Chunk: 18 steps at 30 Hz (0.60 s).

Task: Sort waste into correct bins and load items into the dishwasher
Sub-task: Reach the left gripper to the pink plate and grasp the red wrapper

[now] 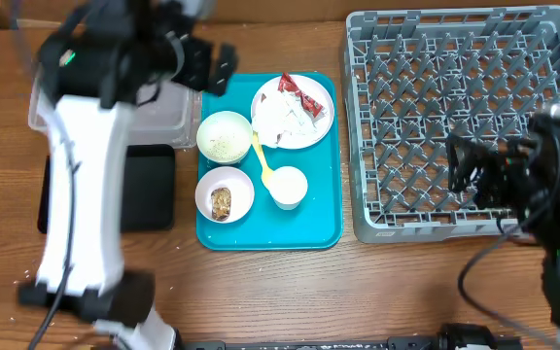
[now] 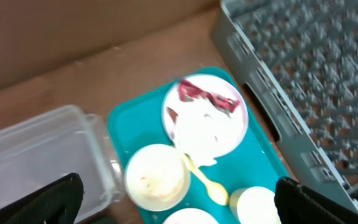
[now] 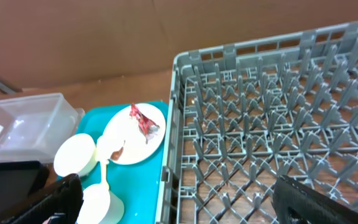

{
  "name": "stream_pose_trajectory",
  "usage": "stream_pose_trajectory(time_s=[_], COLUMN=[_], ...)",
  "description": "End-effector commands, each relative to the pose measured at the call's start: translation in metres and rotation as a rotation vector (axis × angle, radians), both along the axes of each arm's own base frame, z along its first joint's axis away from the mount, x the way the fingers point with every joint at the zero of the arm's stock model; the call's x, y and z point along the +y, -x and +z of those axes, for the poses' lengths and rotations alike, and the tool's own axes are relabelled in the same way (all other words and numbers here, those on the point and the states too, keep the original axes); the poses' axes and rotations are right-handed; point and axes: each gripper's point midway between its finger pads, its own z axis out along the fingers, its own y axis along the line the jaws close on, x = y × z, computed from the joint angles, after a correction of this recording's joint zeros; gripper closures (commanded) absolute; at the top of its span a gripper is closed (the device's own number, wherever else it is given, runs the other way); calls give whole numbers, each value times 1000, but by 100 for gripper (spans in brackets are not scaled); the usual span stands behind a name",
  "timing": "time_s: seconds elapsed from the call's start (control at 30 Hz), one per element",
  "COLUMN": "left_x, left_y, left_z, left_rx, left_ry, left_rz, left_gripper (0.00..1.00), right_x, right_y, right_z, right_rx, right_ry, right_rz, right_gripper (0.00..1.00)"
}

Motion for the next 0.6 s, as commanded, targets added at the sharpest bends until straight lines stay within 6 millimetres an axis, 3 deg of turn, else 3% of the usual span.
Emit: stream_pose_trajectory(time_s=[0.0, 0.3, 0.57], left_x=[-23, -76, -101], left_y=[-18, -72, -107], left_z=[-17, -110, -208], left_rx=[26, 131, 196], left_ry=[-5, 39, -85], left_rz=[-46, -107, 126], left_gripper=[0, 0, 0], right_x=[-1, 4, 4], right_y=[-8, -14, -16], right_z=[-6, -58, -76], right_rx=[46, 281, 361], right_ry=[-3, -48, -55], right_rz=[2, 24, 23], right_gripper=[0, 0, 0])
